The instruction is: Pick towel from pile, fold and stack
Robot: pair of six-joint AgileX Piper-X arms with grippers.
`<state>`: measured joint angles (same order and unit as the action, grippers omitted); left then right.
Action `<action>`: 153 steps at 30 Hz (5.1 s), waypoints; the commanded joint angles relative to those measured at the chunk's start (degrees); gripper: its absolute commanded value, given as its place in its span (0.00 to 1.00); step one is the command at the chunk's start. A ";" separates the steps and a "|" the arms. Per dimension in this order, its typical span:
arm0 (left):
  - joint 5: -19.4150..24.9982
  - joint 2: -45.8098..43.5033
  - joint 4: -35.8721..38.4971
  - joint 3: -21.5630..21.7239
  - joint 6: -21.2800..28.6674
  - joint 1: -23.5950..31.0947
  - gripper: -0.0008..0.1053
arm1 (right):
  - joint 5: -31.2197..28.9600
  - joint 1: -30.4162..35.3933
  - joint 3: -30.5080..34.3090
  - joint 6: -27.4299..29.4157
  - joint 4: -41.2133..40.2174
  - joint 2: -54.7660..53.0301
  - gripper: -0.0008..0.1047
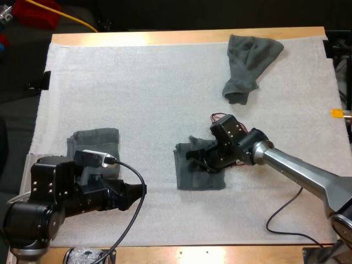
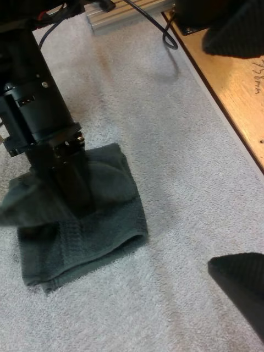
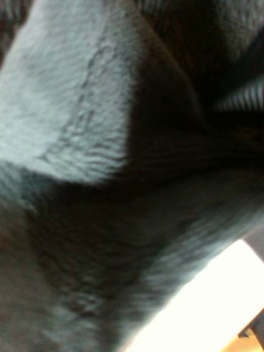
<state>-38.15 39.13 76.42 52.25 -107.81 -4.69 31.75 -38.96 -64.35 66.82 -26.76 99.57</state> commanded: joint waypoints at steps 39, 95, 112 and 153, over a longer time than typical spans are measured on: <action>-0.19 -0.05 -0.03 0.48 0.15 0.06 0.66 | 3.72 -4.27 -0.18 1.25 3.35 -1.65 0.49; -2.51 22.99 -17.18 -0.08 0.50 -0.47 0.67 | -24.20 -4.64 -0.18 8.35 -22.31 -34.30 0.76; -2.41 34.24 -35.32 -7.74 -6.83 -8.31 0.67 | -24.20 -4.64 -0.18 8.35 -22.31 -34.30 0.76; -5.03 55.97 -45.35 -7.74 -13.91 -10.09 0.67 | -24.20 -4.64 -0.18 8.35 -22.31 -34.30 0.76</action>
<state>-42.45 94.22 31.14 44.58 -121.33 -14.06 7.86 -43.55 -64.35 74.51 -48.59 65.67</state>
